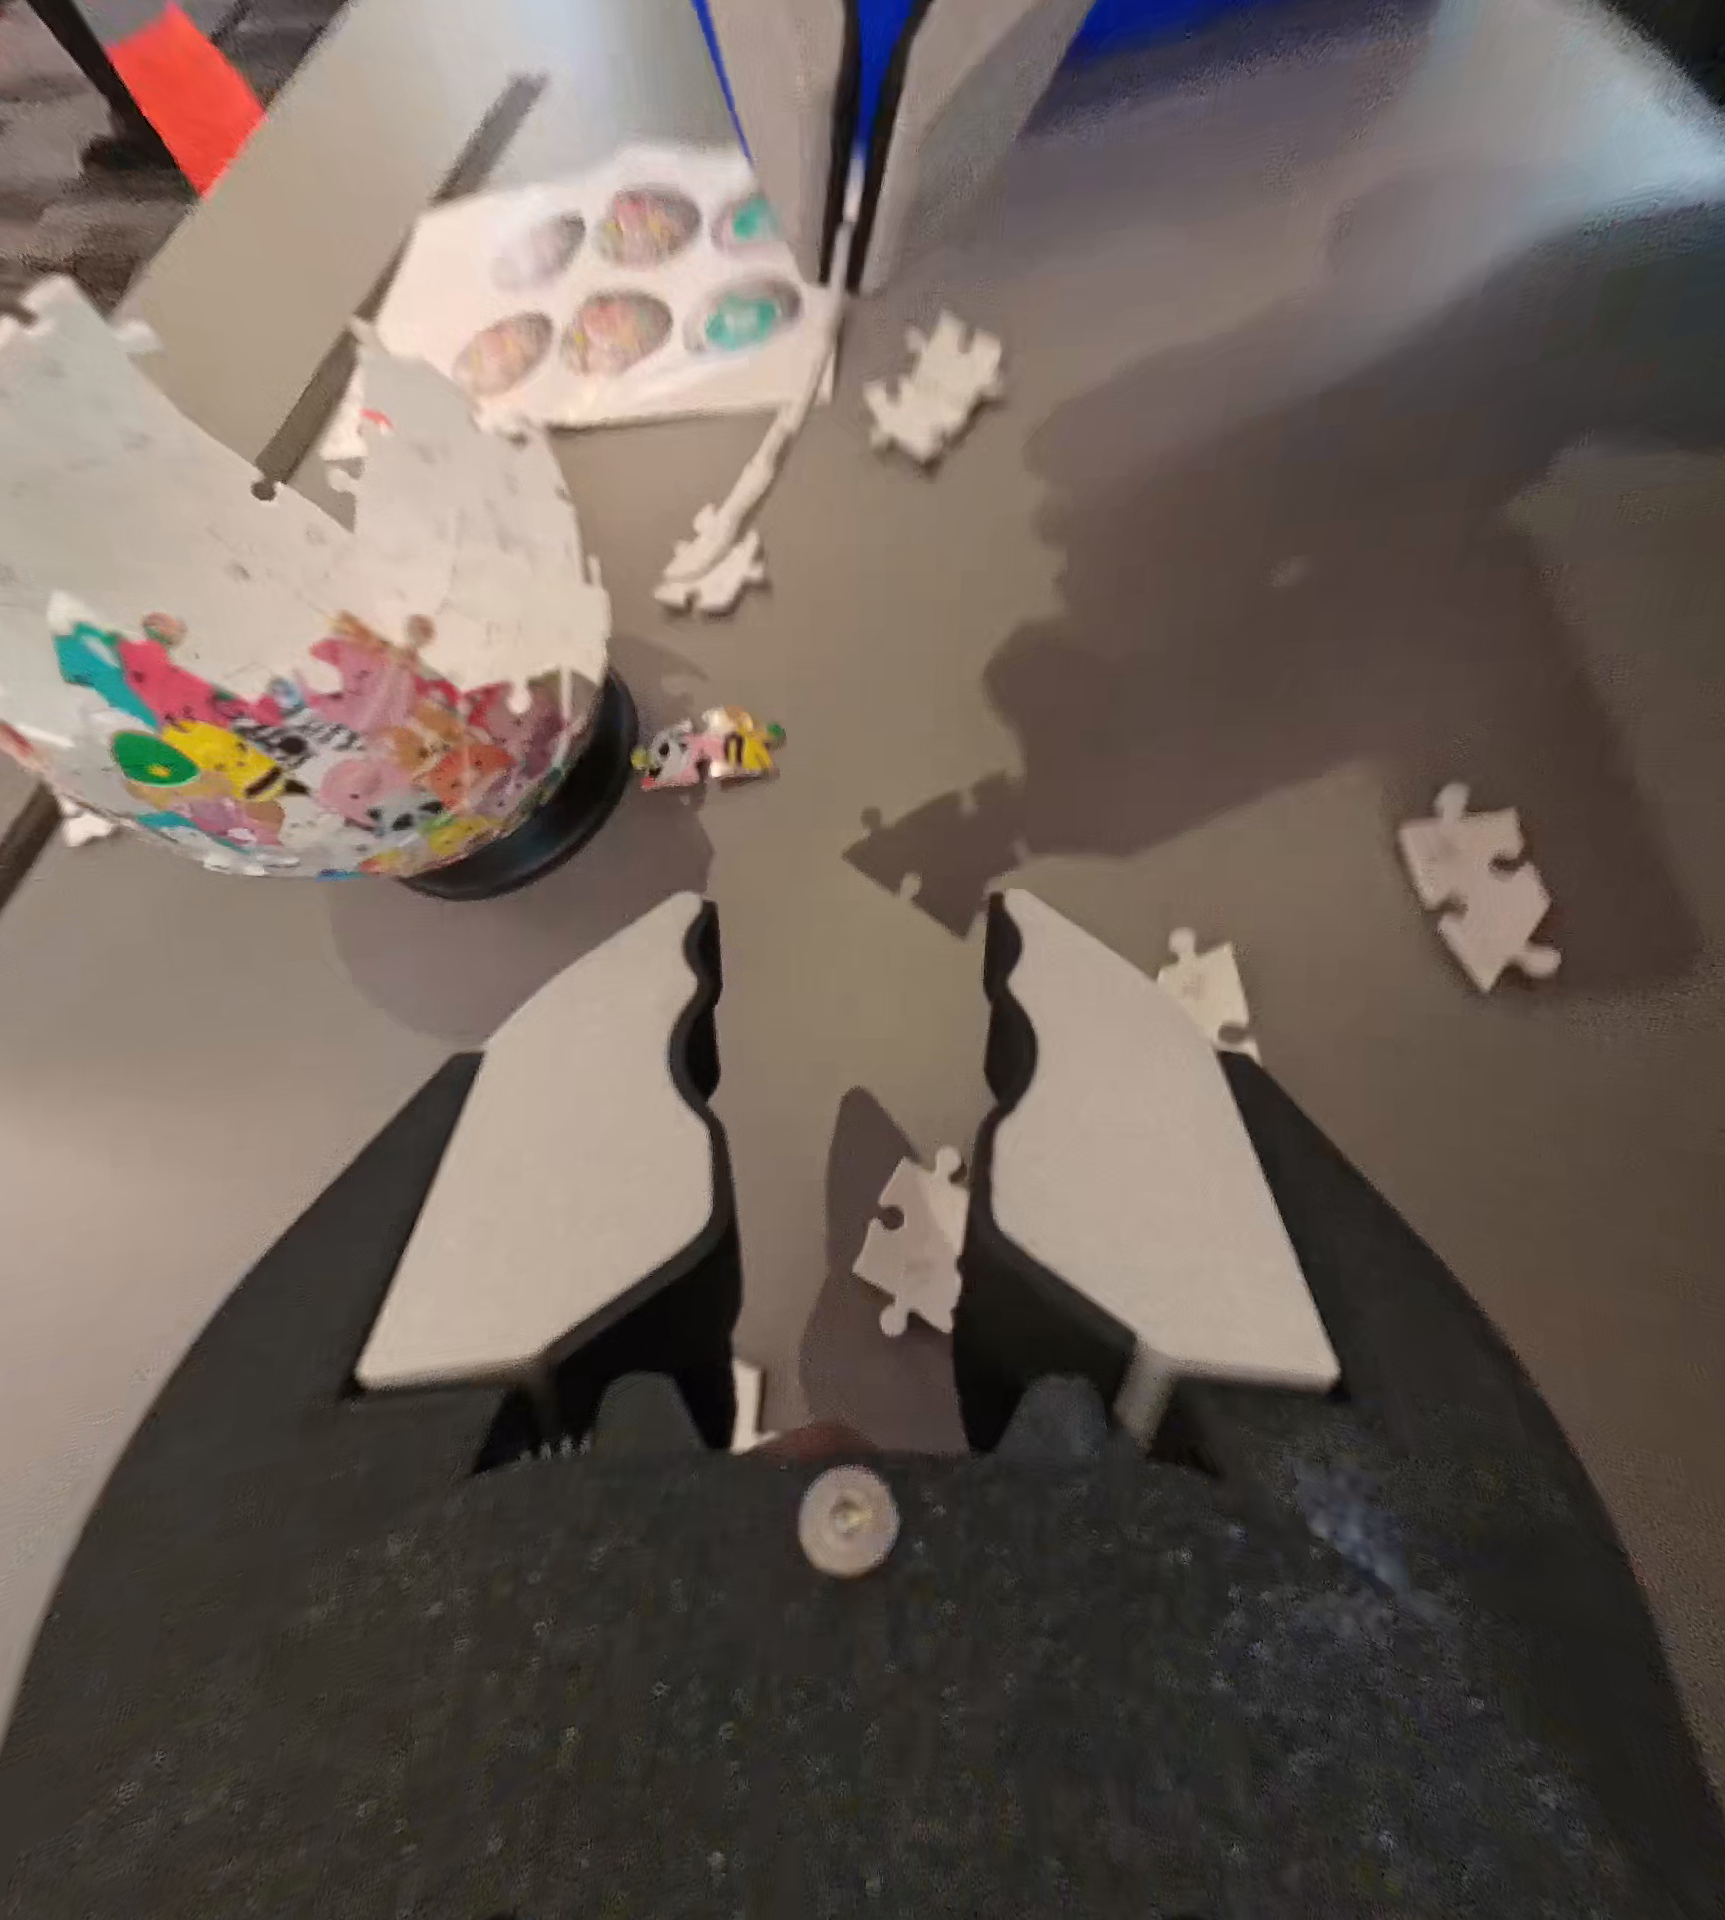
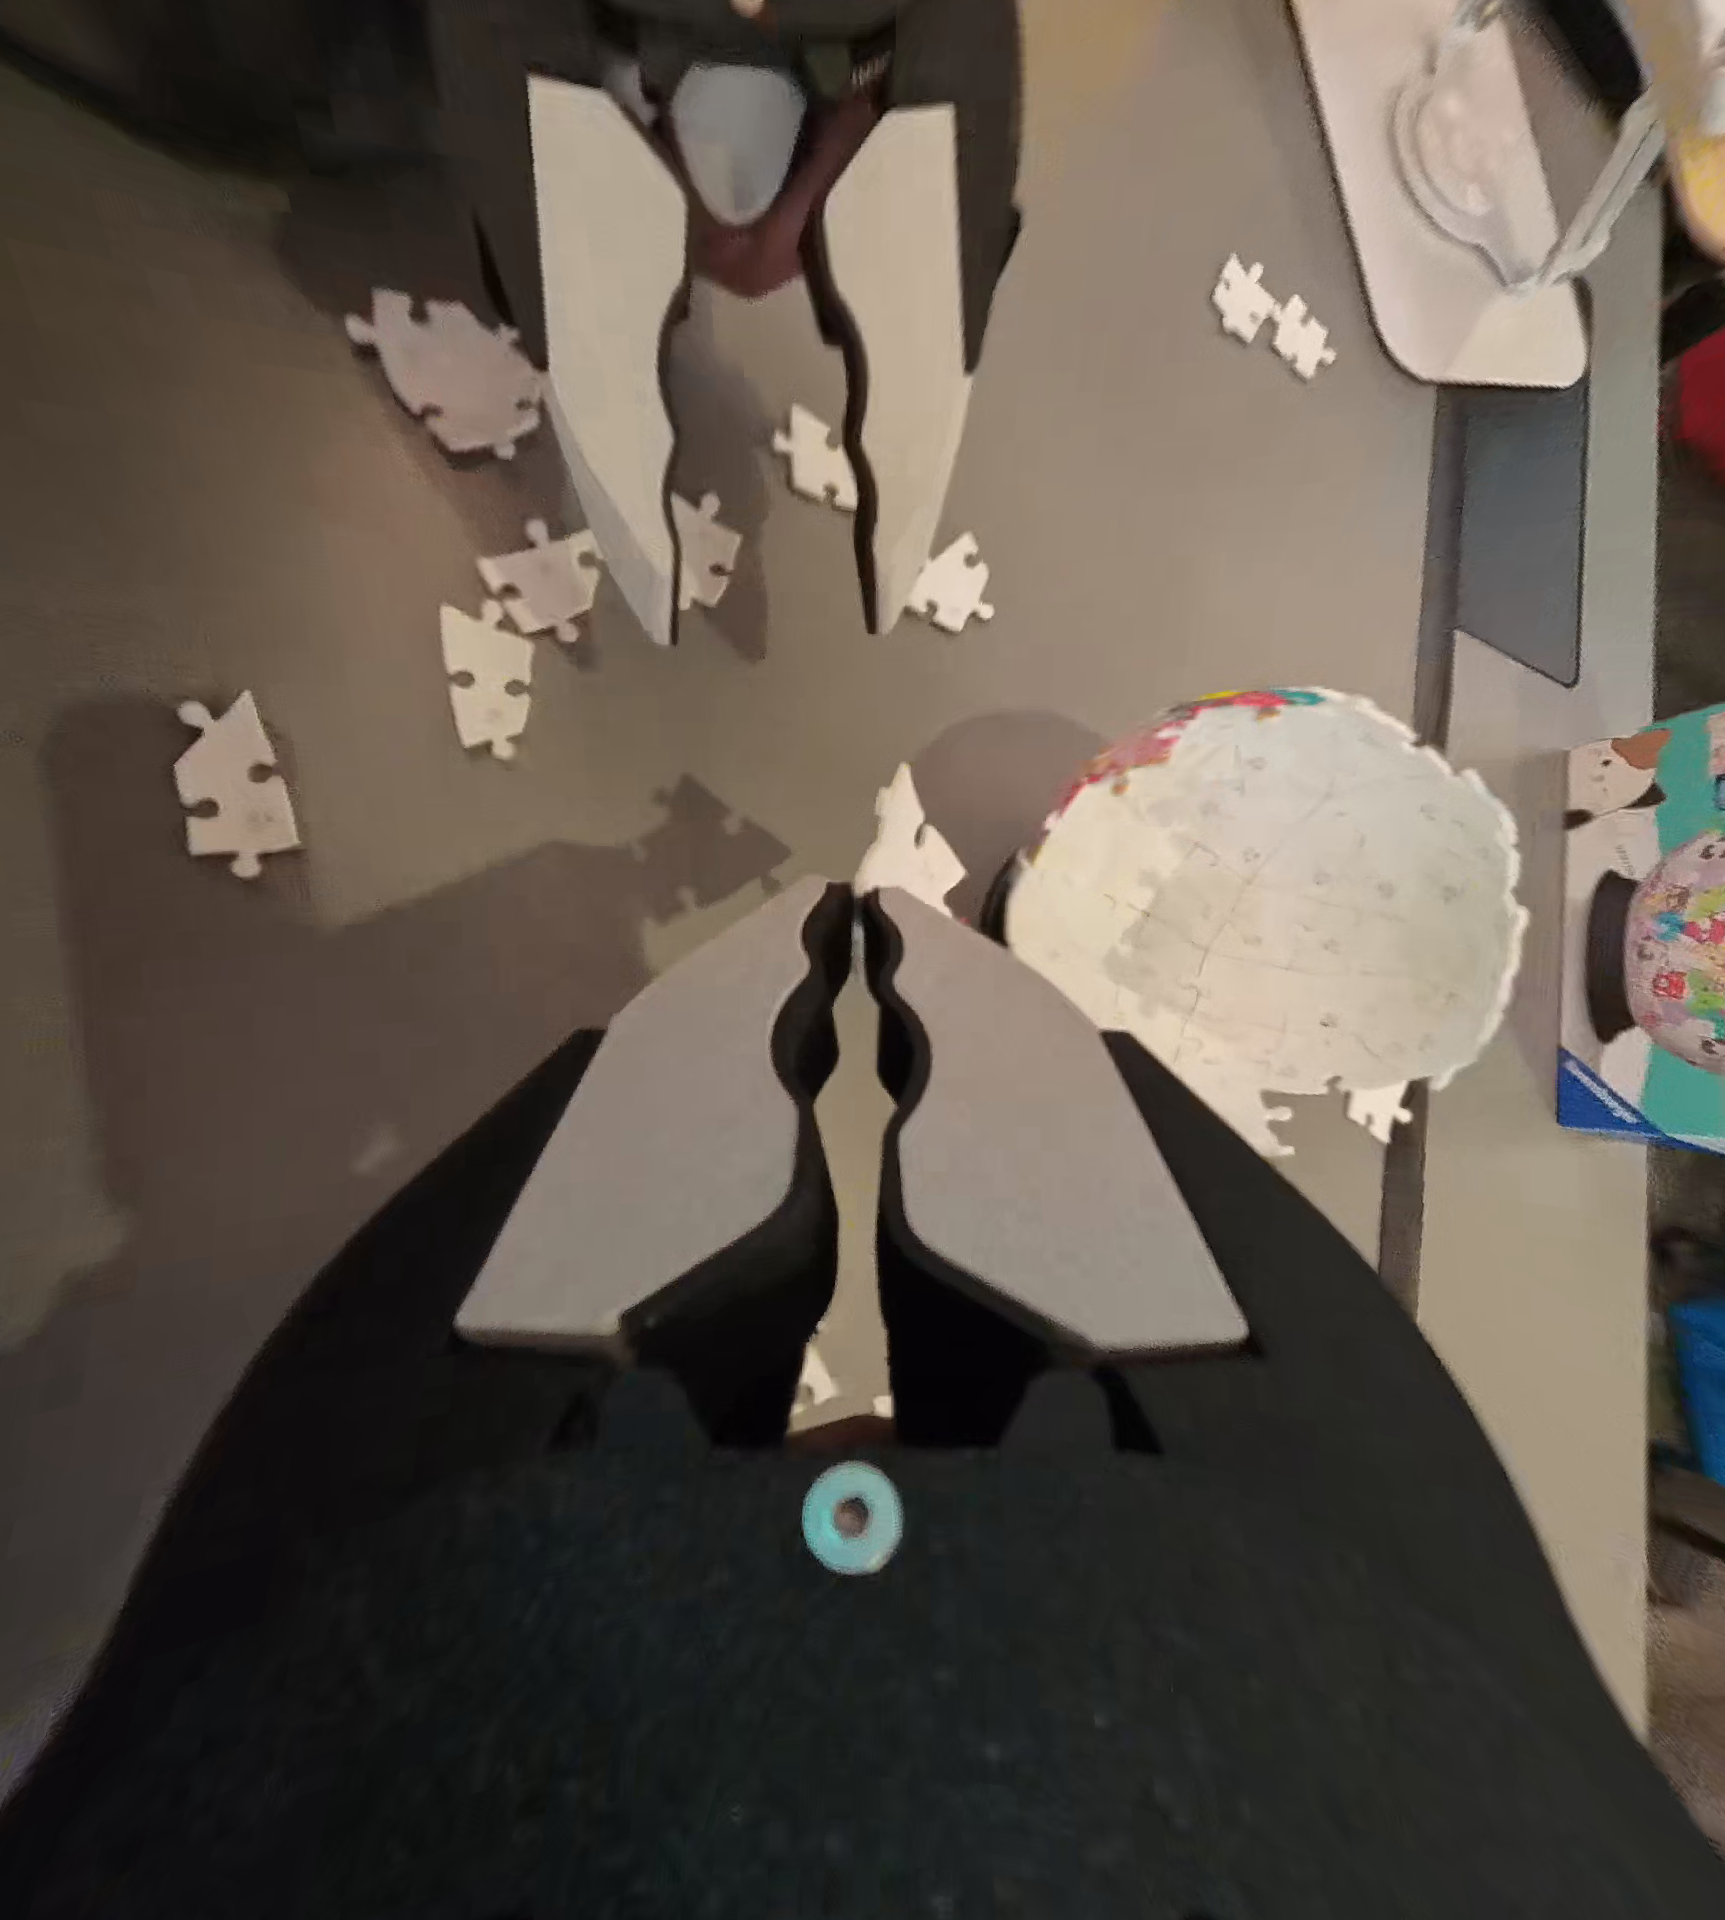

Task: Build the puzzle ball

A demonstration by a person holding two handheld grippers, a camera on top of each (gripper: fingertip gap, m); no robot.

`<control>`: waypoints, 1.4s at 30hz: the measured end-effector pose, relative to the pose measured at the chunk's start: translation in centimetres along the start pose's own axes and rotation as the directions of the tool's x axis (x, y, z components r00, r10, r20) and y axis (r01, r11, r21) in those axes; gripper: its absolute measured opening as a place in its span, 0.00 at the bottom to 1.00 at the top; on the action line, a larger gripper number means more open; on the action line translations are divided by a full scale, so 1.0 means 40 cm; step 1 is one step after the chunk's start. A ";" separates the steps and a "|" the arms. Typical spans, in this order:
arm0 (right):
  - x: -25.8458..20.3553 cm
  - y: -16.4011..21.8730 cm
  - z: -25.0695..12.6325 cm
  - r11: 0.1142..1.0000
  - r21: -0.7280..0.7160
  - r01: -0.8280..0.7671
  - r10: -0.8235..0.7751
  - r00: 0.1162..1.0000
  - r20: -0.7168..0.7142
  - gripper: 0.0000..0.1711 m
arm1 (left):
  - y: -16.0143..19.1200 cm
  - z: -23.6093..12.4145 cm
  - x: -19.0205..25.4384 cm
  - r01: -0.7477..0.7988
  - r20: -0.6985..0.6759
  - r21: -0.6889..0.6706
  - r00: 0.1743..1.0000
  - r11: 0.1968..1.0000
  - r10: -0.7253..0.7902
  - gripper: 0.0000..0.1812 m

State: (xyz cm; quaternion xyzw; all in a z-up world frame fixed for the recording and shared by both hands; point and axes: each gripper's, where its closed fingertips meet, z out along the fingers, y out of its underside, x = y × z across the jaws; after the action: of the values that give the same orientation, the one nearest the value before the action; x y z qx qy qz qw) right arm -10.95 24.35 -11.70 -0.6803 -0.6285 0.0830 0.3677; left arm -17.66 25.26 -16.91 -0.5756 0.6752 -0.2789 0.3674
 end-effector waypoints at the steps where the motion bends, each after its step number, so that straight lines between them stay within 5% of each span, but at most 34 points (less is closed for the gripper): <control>1: 0.016 0.000 -0.007 1.000 0.030 -0.007 0.007 1.000 0.009 0.01 | -0.012 -0.001 -0.008 0.042 -0.020 0.048 0.999 0.998 -0.041 0.25; 4: 0.044 0.001 -0.010 0.996 0.090 0.005 -0.008 1.000 0.029 0.01 | -0.035 0.004 -0.036 0.109 -0.035 0.124 0.994 0.986 -0.106 0.22; 10: 0.064 0.093 0.050 0.998 -0.052 0.031 -0.028 0.998 0.057 0.01 | -0.009 0.003 -0.156 0.165 0.042 0.207 0.983 0.964 -0.178 0.23; 20: 0.090 0.076 0.072 0.971 -0.230 0.066 -0.007 0.969 0.249 0.01 | 0.024 -0.049 -0.434 0.281 0.103 0.419 0.930 0.863 -0.353 0.29; 30: 0.116 0.079 0.093 0.969 -0.246 -0.014 0.123 0.894 0.432 0.01 | 0.029 -0.031 -0.410 0.291 0.041 0.382 0.943 0.877 -0.331 0.29; 42: 0.112 0.089 0.099 0.973 -0.228 0.025 0.084 0.888 0.452 0.01 | 0.027 -0.017 -0.368 0.206 0.073 0.337 0.967 0.919 -0.244 0.29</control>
State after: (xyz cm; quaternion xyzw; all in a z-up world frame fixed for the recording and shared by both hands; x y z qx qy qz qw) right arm -9.54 30.23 -15.11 -0.6885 -0.6923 0.1744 0.1273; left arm -17.86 39.88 -14.80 -0.5957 0.5267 -0.3940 0.4610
